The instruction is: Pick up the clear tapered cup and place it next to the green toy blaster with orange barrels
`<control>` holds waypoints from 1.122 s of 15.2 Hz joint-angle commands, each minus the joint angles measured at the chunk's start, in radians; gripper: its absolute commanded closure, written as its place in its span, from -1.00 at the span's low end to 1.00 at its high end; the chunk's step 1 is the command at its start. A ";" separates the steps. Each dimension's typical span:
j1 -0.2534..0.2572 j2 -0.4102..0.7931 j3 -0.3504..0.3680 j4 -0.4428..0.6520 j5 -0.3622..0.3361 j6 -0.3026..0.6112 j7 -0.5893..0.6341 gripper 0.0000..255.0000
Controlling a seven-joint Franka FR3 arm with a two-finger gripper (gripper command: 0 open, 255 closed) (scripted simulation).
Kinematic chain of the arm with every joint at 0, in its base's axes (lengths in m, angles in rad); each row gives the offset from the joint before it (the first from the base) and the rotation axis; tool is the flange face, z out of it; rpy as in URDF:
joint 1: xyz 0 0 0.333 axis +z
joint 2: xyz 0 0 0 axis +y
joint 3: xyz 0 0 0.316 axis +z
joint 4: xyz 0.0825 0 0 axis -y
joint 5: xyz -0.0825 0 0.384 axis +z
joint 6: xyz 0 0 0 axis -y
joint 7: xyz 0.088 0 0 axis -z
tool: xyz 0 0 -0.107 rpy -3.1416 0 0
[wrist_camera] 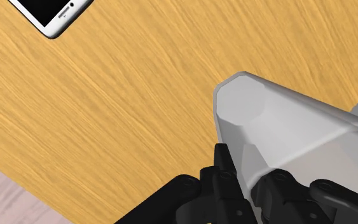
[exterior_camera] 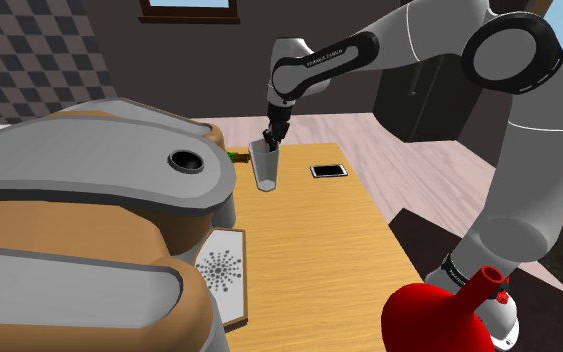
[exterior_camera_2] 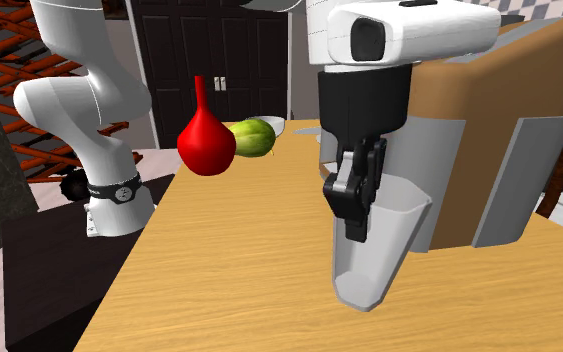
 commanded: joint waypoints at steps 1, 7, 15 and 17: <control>-0.001 0.003 0.000 -0.013 0.000 0.017 -0.003 1.00; -0.001 0.003 0.000 -0.013 0.000 0.017 -0.003 1.00; -0.003 -0.012 -0.001 0.001 0.002 -0.012 -0.004 -1.00; -0.008 -0.038 -0.001 0.034 0.006 -0.071 -0.006 -1.00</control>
